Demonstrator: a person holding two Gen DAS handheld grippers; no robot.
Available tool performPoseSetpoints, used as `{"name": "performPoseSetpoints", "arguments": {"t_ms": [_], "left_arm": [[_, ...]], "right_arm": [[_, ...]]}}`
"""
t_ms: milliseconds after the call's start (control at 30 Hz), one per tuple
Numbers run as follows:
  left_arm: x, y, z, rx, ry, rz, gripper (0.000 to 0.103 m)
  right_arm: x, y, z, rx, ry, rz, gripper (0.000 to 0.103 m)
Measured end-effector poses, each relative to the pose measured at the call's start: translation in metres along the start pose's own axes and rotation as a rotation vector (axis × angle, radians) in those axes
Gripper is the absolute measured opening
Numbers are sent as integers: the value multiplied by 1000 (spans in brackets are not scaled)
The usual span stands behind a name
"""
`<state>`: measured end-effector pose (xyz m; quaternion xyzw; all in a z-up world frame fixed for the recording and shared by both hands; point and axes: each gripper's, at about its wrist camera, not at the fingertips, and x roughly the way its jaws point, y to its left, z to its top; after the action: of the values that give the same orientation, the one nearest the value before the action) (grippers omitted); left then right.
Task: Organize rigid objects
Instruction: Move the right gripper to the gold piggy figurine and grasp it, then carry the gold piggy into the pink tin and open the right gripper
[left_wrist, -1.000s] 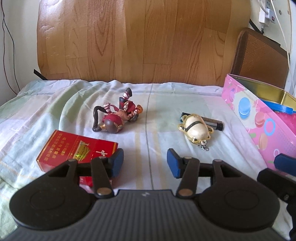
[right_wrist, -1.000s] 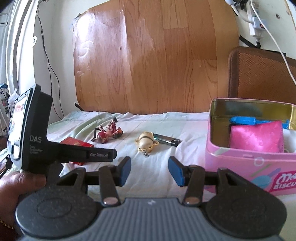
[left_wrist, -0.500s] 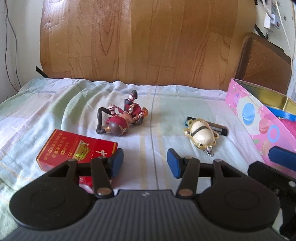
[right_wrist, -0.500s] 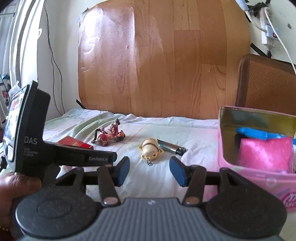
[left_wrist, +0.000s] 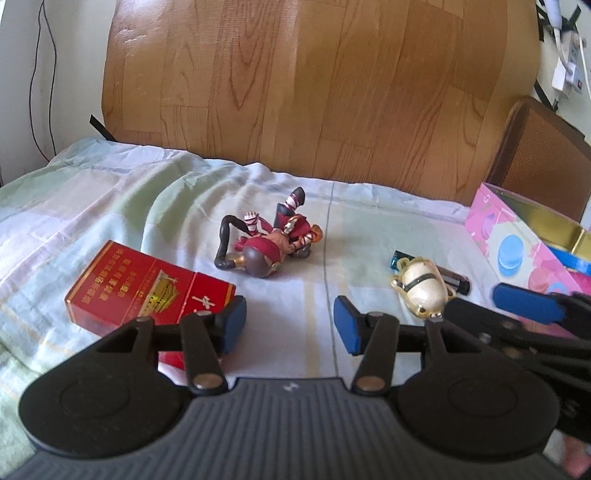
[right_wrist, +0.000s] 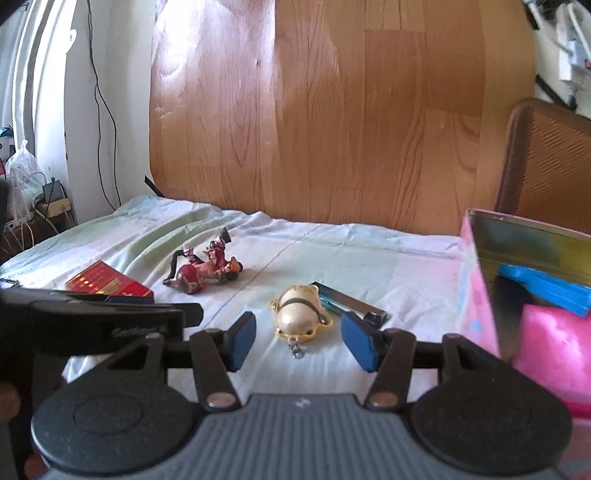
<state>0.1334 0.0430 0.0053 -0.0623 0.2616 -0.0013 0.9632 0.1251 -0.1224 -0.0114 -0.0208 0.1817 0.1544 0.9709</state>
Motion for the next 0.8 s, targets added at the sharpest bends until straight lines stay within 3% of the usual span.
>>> {"name": "performPoseSetpoints", "arguments": {"t_ms": [167, 267, 300, 367, 667, 800], "left_arm": [[-1, 4, 0, -32, -9, -14, 55], [0, 5, 1, -34, -9, -21, 56], [0, 5, 1, -36, -9, -24, 56], [1, 6, 1, -40, -9, -30, 56], [0, 8, 2, -51, -10, -62, 62], [-1, 8, 2, -48, -9, -75, 63]], "right_arm": [[30, -4, 6, 23, 70, -4, 54], [50, -11, 8, 67, 156, 15, 53], [52, -13, 9, 80, 152, 23, 44], [53, -13, 9, 74, 153, 40, 44], [12, -4, -10, 6, 162, 114, 43], [-26, -2, -28, -27, 169, 143, 23]]}}
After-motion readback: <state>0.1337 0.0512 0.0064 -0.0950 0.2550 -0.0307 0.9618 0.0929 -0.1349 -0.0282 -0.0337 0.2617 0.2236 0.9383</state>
